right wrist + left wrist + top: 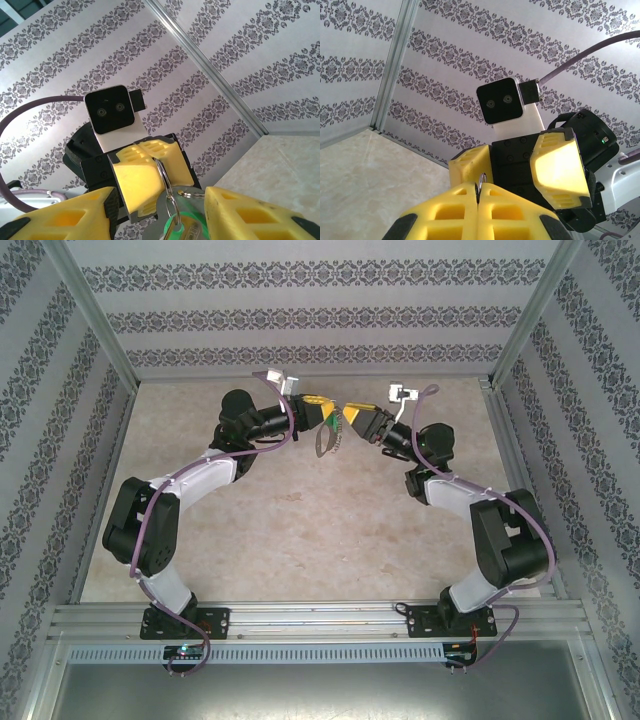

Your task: Put the keys on the keyring

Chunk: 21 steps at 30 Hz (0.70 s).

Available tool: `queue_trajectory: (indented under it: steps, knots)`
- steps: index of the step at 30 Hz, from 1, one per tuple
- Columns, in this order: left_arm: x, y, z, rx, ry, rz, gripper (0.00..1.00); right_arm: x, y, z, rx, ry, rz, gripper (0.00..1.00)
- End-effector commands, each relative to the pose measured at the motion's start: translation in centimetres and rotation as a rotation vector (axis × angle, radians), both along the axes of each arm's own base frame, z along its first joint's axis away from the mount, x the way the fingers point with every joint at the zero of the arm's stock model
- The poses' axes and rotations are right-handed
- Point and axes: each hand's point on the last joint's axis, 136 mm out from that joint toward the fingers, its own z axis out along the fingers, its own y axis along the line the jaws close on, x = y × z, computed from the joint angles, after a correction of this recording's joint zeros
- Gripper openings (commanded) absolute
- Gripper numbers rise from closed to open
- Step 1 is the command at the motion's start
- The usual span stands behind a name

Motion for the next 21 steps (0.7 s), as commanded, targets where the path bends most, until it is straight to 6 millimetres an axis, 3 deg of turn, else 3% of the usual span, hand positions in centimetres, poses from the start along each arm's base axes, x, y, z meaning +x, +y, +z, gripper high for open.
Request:
queue_trajectory:
  steps: [1, 14, 21]
  knots:
    - [-0.4, -0.4, 0.8, -0.027, -0.041, -0.018, 0.00, -0.7, 0.8, 1.7, 0.018, -0.070, 0.040, 0.49]
    - [-0.5, -0.4, 0.7, -0.026, -0.039, -0.020, 0.00, -0.5, 2.1, 1.6, 0.018, -0.062, 0.074, 0.40]
    - [-0.6, -0.3, 0.6, -0.023, -0.038, -0.020, 0.00, -0.5, 2.2, 1.7, 0.017, -0.064, 0.081, 0.16]
